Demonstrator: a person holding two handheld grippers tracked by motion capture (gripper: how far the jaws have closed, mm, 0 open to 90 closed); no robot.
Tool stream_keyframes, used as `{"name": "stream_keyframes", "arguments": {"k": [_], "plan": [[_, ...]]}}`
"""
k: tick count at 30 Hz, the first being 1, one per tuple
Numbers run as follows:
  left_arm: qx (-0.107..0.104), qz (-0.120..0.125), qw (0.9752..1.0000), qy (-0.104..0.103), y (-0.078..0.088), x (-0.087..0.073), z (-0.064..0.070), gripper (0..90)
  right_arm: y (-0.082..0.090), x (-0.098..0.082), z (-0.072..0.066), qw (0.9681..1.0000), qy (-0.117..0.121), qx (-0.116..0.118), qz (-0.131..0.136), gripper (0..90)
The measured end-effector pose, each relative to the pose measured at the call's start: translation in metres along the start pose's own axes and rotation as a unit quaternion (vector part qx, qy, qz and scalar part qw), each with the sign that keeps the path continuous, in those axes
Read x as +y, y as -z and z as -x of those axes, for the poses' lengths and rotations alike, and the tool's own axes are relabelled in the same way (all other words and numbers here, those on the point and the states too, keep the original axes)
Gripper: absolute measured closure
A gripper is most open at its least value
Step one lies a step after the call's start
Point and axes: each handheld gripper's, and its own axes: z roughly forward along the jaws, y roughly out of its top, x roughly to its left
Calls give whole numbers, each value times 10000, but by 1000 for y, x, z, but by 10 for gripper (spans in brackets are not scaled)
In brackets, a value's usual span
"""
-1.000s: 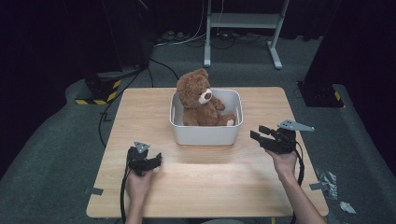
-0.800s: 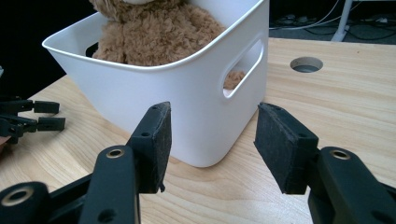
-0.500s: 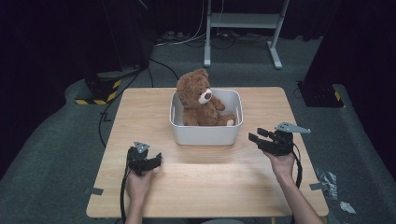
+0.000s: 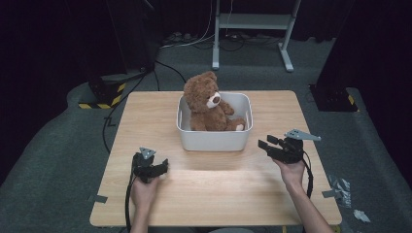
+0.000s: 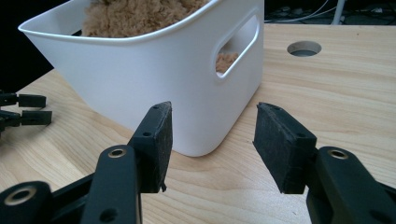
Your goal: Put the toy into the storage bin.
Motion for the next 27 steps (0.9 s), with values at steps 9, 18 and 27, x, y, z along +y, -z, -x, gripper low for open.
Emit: {"name": "stream_keyframes", "arguments": {"k": [9,18,27], "plan": [[0,0,10000,-1,0,0,0,252,-5,-5,5,9999,-77,-17,-65,467],[0,1,10000,-1,0,0,0,252,-9,-11,7,9998,-125,-68,-168,467],[0,-1,10000,-2,0,0,0,252,-16,-17,10,9994,-153,-123,-274,467]]}}
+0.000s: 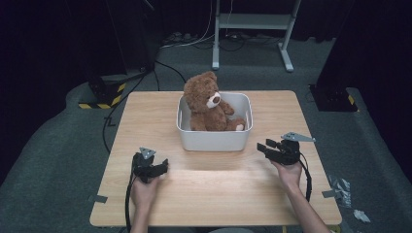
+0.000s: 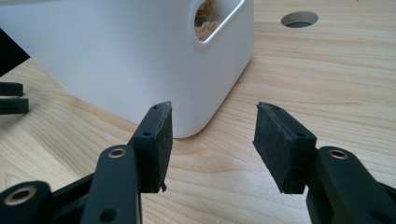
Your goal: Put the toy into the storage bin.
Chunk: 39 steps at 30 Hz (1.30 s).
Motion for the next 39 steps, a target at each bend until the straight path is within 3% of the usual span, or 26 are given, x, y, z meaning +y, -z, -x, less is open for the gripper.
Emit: {"name": "stream_keyframes", "arguments": {"k": [39], "plan": [[-8,2,10000,-5,0,0,0,252,-39,-18,-3,9980,177,-257,-553,464]]}}
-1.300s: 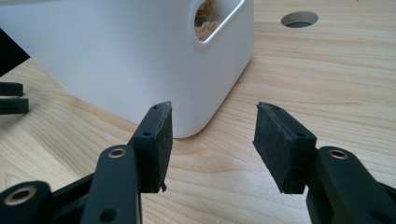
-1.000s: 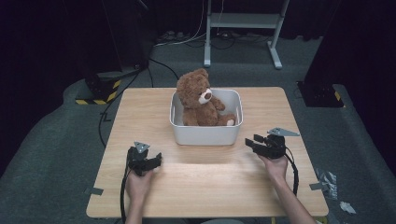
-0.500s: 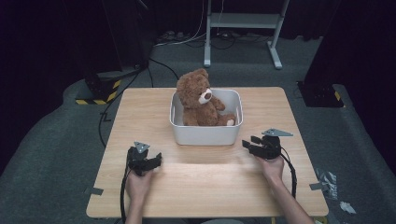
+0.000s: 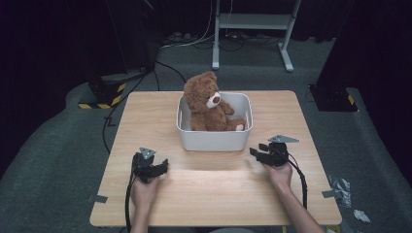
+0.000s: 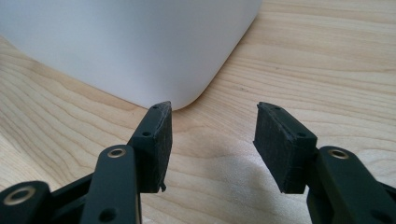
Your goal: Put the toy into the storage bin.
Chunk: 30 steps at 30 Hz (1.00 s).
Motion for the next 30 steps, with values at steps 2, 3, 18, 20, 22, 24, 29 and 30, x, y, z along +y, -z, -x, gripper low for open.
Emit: {"name": "stream_keyframes", "arguments": {"k": [2,3,18,20,22,24,29,30], "plan": [[6,0,10000,5,0,0,0,252,-1,-1,-1,10000,4,-4,-23,464],[6,0,10000,6,0,0,0,251,-2,-1,-1,10000,-13,0,-34,464],[7,-1,10000,5,0,0,0,252,-13,-7,-5,9995,185,-138,-218,463],[7,0,10000,7,0,0,0,252,-15,-9,-5,9993,190,-173,-278,458],[7,-1,10000,7,0,0,0,252,-14,-9,-6,9990,272,-226,-254,462],[8,-1,10000,6,0,0,0,252,-14,-9,-8,9987,322,-245,-300,461],[7,-2,10000,6,0,0,0,252,-16,-9,-9,9982,376,-270,-379,449],[7,0,10000,7,0,0,0,252,-17,-9,-10,9979,409,-296,-401,440]]}}
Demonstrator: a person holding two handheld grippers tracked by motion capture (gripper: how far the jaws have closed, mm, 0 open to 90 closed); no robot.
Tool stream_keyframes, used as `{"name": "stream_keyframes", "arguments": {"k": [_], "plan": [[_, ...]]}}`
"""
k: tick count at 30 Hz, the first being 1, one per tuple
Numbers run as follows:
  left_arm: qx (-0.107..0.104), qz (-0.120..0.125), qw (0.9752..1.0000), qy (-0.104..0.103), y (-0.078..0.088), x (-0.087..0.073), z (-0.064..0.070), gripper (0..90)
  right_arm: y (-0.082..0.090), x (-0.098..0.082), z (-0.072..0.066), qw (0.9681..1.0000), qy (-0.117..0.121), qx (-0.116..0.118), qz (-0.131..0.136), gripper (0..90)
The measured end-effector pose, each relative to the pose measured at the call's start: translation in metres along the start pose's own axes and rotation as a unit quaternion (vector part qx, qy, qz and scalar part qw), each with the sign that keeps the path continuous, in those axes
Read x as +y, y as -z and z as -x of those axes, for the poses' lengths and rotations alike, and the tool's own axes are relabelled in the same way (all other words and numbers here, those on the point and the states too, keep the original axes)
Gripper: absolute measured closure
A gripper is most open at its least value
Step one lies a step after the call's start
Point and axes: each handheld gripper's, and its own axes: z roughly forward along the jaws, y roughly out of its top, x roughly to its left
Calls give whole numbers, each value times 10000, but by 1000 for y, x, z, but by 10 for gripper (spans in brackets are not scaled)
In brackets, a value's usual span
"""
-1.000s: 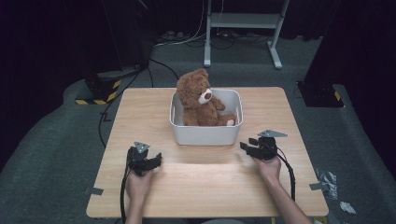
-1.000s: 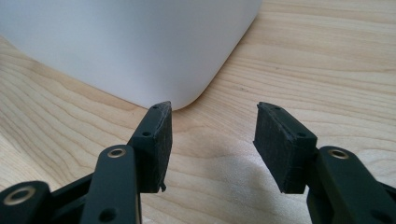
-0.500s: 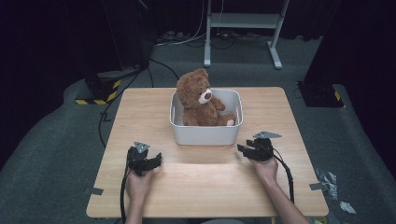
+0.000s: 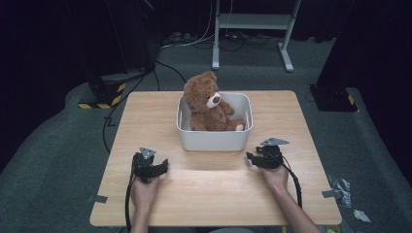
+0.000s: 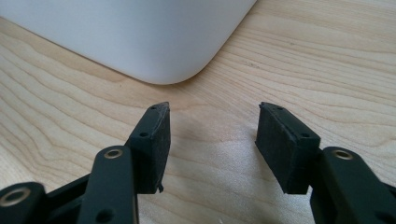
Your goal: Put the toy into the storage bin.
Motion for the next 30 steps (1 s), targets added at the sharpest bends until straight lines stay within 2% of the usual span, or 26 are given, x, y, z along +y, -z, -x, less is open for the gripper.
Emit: {"name": "stream_keyframes", "arguments": {"k": [2,5,6,7,30], "plan": [[1,-1,10000,-2,0,0,0,252,-1,0,-3,9999,106,-73,-24,427],[-8,-1,10000,-6,0,0,0,252,-3,0,-10,9986,419,-295,-96,411],[0,-1,10000,1,0,0,0,252,-3,1,-11,9984,483,-267,-105,408],[0,-2,10000,-1,0,0,0,252,-4,1,-12,9987,429,-264,-98,401],[6,-2,10000,0,0,0,0,251,-4,1,-11,9986,448,-257,-117,352]]}}
